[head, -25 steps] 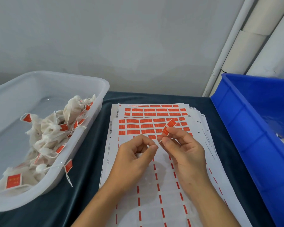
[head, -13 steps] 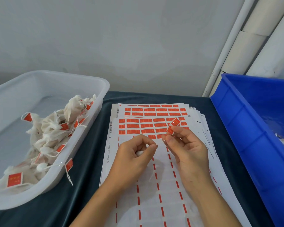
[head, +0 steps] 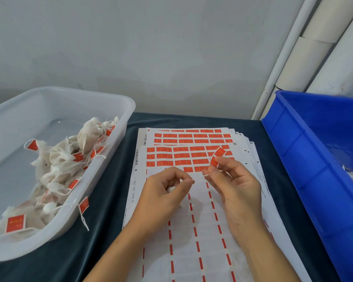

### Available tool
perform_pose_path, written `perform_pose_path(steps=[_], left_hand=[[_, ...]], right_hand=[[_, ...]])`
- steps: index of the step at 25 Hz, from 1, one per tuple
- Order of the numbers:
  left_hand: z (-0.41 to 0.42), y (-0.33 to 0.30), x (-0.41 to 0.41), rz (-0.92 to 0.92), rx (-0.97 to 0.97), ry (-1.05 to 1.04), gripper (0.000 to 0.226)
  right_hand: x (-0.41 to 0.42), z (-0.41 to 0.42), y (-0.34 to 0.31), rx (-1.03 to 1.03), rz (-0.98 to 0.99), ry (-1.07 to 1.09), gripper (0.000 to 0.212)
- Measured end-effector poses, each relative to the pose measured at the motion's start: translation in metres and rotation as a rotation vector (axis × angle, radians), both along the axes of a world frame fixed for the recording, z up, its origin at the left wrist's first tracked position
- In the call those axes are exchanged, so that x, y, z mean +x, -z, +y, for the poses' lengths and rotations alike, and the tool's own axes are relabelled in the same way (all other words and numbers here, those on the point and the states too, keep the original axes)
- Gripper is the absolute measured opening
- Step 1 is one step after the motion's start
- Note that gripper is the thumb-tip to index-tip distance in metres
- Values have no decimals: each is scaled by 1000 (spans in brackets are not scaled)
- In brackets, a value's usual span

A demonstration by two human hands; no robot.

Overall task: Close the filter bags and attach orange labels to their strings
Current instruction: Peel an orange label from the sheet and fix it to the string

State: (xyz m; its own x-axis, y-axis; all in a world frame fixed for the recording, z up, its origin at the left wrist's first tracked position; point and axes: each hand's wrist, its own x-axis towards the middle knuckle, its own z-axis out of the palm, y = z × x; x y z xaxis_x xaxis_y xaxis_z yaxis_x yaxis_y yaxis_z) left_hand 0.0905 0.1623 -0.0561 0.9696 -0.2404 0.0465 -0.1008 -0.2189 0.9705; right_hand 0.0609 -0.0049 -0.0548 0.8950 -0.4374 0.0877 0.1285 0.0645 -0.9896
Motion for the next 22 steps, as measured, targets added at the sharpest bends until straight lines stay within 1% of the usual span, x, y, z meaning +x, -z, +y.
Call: perform_pose_path(steps=[4,7,10,13,14,18,22], left_hand=[[0,0,0,15,-24,-8,14],[1,-1,1,23,-64,-9,14],[2,-2,1,43,-105,-6,15],[1,-3,2,45,-117,-14,17],[1,-3,2,42,-115,-17,17],[1,-3,1,15,-98,0,14],[2,-3,0,9,-105,23,14]], right_hand=[[-3,1,-3,-39,19,63,24],[-6,-1,-4,23,2,81,26],[-8,0,-3,29,-5,12,17],[-10,5,-2,32,-7,-121,23],[-10,8,-2,23,-1,-145,23],[-10,14,-3,-15,21,-159,12],[-10,16,-2,-39,44,-159,11]])
